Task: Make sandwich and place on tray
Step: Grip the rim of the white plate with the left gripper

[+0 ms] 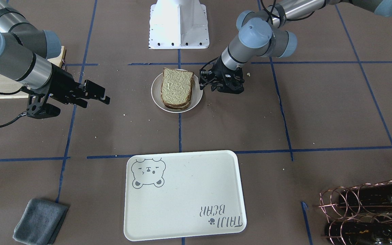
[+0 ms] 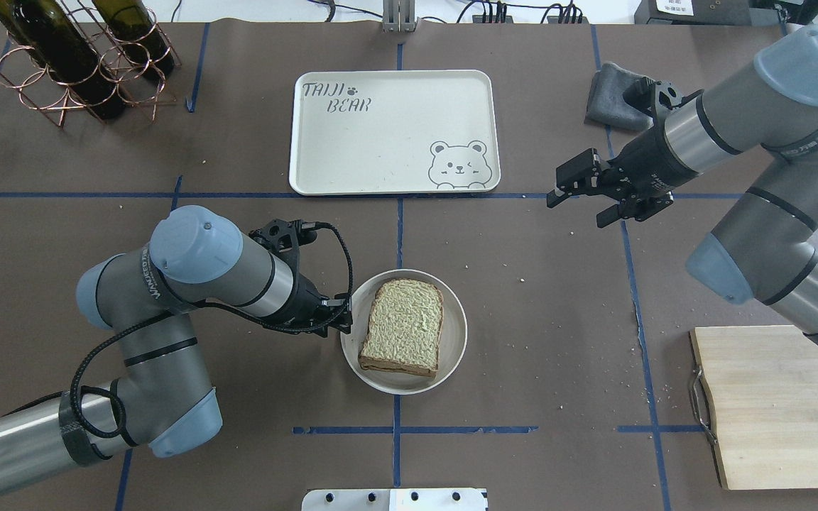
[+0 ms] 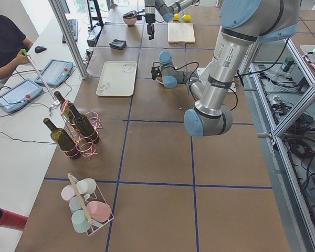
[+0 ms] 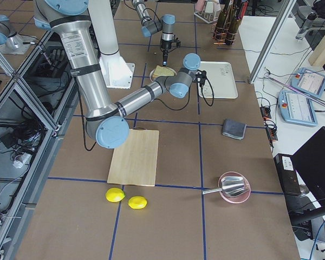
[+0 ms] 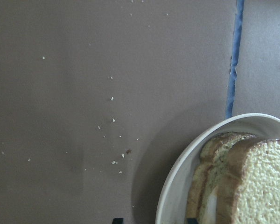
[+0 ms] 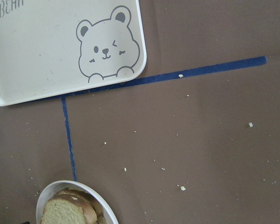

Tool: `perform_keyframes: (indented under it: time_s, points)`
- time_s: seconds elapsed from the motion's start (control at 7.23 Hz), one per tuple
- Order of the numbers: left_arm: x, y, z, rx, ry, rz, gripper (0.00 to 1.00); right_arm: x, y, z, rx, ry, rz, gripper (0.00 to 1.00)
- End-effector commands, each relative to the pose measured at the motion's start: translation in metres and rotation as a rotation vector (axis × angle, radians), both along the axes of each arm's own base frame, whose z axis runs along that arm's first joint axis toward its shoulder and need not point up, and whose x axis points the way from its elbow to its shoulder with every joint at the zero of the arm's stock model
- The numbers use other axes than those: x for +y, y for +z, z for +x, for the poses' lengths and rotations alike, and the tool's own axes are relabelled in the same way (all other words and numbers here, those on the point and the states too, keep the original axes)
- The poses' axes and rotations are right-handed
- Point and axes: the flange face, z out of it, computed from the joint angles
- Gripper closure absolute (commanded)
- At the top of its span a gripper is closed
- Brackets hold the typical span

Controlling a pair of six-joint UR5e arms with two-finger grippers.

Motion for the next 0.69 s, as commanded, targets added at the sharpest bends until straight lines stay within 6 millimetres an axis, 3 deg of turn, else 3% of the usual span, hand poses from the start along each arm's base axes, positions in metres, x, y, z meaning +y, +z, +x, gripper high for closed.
perform_keyframes:
  time_s: [0.0, 0.55]
  points:
    - [0.0, -0.002, 0.013, -0.005, 0.008, -0.004, 0.61, 0.0, 0.003, 0.0, 0.003, -0.001, -0.004, 0.0]
    - [-0.004, 0.008, 0.023, 0.01, 0.006, 0.004, 0.73, 0.003, 0.006, 0.003, 0.004, 0.001, -0.005, 0.0]
